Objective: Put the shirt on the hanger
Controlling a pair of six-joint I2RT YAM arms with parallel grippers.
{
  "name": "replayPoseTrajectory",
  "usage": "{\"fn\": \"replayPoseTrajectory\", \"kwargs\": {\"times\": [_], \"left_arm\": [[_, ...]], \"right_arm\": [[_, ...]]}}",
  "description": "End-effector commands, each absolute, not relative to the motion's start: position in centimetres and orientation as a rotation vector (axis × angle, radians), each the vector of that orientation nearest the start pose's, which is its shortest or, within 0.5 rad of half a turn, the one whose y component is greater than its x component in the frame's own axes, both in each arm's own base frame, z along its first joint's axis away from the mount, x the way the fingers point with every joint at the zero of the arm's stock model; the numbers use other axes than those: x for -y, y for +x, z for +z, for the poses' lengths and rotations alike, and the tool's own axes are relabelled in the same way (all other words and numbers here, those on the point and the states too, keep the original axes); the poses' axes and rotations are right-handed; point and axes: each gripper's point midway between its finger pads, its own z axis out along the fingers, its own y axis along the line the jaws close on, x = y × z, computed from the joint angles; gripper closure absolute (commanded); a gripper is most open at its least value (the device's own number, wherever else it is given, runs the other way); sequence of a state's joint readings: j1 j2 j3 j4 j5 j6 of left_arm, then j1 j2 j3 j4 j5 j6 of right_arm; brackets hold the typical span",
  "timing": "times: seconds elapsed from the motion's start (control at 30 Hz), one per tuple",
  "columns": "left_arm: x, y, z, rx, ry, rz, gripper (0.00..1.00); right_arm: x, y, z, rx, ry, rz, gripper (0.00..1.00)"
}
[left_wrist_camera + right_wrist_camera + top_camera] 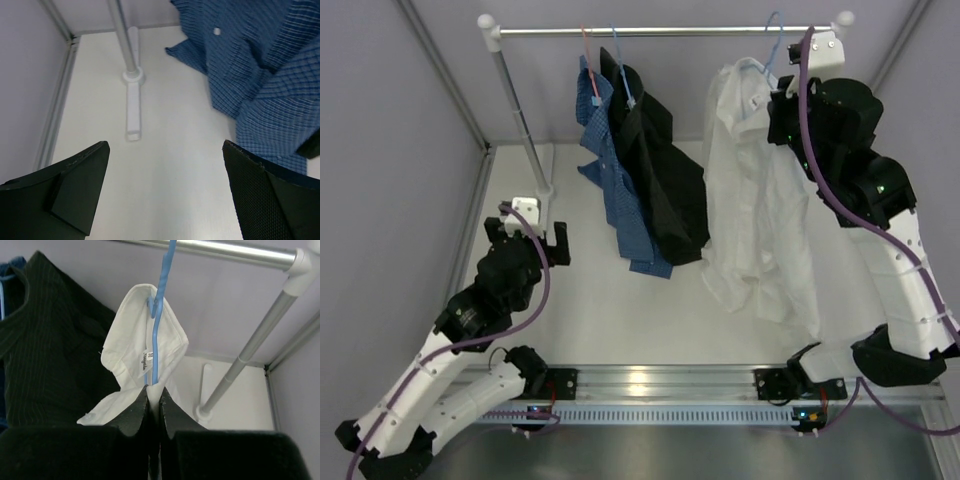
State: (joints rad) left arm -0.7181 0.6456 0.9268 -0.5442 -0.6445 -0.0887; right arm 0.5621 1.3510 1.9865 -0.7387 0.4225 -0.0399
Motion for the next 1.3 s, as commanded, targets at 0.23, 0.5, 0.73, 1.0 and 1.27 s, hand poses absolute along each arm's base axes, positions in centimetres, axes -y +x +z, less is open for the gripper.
{"fn": "replayPoseTrajectory", "kwargs": {"times": [0.23,0.5,0.73,1.0,1.27], "left_arm": [[4.3,25.9,30.3,-1.74,-0.068,-0.043,0.02],[4.2,25.4,30.2,-1.728,-0.064,-0.051,0.02],[4.4,25.5,29.8,-1.739,-0.051,-0.054,0.02],[4.5,25.5,29.6,-1.745,-0.035,-0.058,0.02],[4.1,25.9,29.5,-1.751,-0.052,-0.056,0.02]], "right_arm": [[-13.8,38.3,59.1,-1.374,-0.061,0.176,1.0],[-14.2,39.6,54.8,-1.397,-0.007,0.196,1.0],[-13.2,41.0,54.4,-1.312,0.078,0.197,1.0],[-14.6,44.7,50.9,-1.38,0.087,0.176,1.0],[-14.9,44.6,46.2,-1.392,0.082,0.199,1.0]]}}
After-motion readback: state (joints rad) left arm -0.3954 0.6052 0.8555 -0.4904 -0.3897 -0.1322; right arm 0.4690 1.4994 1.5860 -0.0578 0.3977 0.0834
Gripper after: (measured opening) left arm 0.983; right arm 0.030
